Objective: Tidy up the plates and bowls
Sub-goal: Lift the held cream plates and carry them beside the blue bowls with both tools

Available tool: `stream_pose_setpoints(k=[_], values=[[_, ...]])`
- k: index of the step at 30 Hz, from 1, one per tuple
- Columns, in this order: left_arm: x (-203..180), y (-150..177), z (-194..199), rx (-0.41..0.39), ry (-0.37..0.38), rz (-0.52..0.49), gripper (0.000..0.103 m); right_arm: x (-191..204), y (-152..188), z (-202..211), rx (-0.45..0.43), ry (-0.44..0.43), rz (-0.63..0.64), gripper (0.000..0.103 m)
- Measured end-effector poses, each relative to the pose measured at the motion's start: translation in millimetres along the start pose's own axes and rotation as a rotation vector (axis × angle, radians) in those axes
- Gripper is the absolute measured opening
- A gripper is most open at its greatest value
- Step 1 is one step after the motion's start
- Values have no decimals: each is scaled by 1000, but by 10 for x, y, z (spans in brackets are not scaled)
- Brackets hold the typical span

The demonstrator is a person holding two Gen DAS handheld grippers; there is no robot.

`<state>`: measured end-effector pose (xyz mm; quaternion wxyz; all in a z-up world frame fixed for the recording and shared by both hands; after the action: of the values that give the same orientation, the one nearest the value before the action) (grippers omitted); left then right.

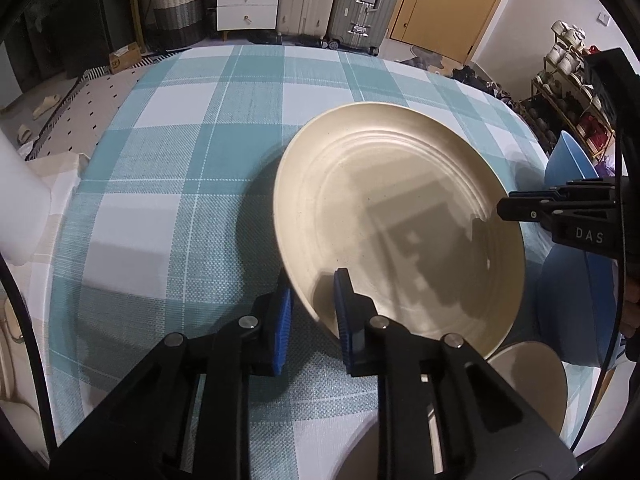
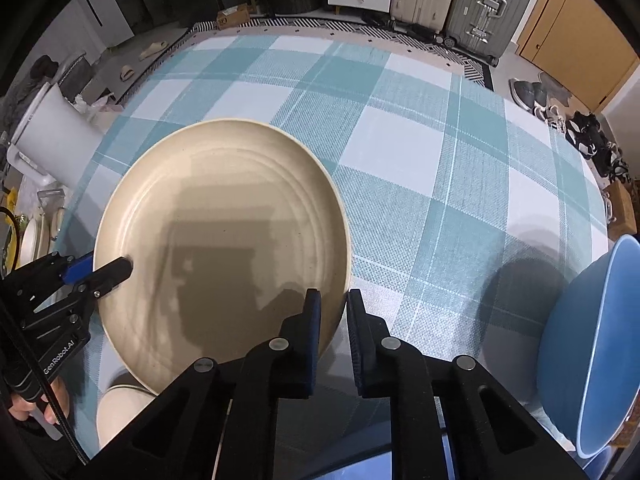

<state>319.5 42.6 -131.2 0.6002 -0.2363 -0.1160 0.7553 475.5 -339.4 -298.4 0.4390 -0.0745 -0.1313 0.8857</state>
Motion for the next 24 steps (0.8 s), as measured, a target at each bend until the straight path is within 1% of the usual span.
stream_pose_setpoints(k=[9, 17, 24], values=[[-39, -48, 221, -37, -4, -8, 17, 32, 20, 202, -26, 14, 6, 14], [-111, -87, 555, -86, 6, -16, 17, 68, 56, 521, -73, 24, 5, 14], [-155, -48, 859, -118, 13, -18, 17, 160, 139, 773, -101, 44, 18, 14]])
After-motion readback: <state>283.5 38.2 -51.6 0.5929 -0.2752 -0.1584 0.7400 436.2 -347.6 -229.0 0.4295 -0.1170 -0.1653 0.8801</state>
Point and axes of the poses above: each gripper's, at about its wrist camera, not at the fingertips, and z roughly against the way its jaws point, x to its left, y to its underside, the point moved 10 cm from there along -z, roughly the way its jaws point, and after that the axes turned 7 degrees about z, right-handed, at the moved point
